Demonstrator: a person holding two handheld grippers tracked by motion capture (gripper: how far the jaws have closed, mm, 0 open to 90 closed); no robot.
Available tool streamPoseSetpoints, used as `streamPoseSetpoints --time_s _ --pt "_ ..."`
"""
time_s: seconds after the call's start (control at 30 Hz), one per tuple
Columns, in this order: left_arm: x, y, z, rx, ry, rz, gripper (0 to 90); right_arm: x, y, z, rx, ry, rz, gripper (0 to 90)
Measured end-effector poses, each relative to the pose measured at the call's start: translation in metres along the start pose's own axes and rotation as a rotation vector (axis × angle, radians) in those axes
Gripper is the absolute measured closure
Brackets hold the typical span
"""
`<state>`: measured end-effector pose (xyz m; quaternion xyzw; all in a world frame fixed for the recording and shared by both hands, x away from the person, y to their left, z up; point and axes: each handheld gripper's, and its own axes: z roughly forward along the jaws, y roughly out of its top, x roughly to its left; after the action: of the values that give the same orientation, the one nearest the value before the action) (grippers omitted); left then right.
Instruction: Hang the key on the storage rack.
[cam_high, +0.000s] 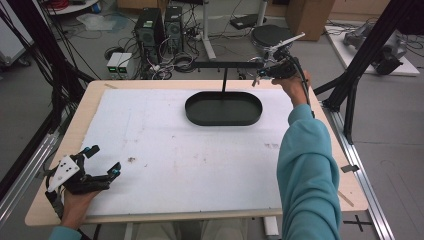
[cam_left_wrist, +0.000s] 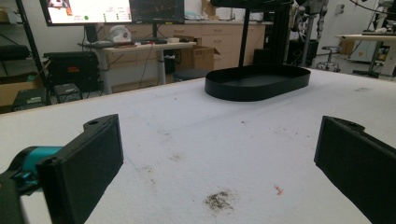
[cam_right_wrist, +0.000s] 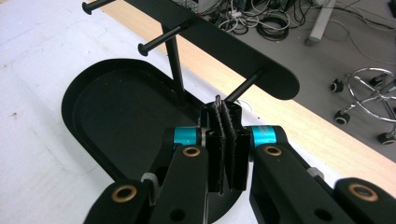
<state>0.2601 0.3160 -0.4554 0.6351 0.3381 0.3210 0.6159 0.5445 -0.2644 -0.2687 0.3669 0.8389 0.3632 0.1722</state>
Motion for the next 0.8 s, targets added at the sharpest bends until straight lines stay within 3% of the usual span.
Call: streamPoseSetpoints --time_s 0.8 --pt "-0.0004 -0.0001 0.0002 -0.001 0.001 0.002 1.7 -0.0084 -0.0015 0.003 -0.036 0.01 -0.024 88.5"
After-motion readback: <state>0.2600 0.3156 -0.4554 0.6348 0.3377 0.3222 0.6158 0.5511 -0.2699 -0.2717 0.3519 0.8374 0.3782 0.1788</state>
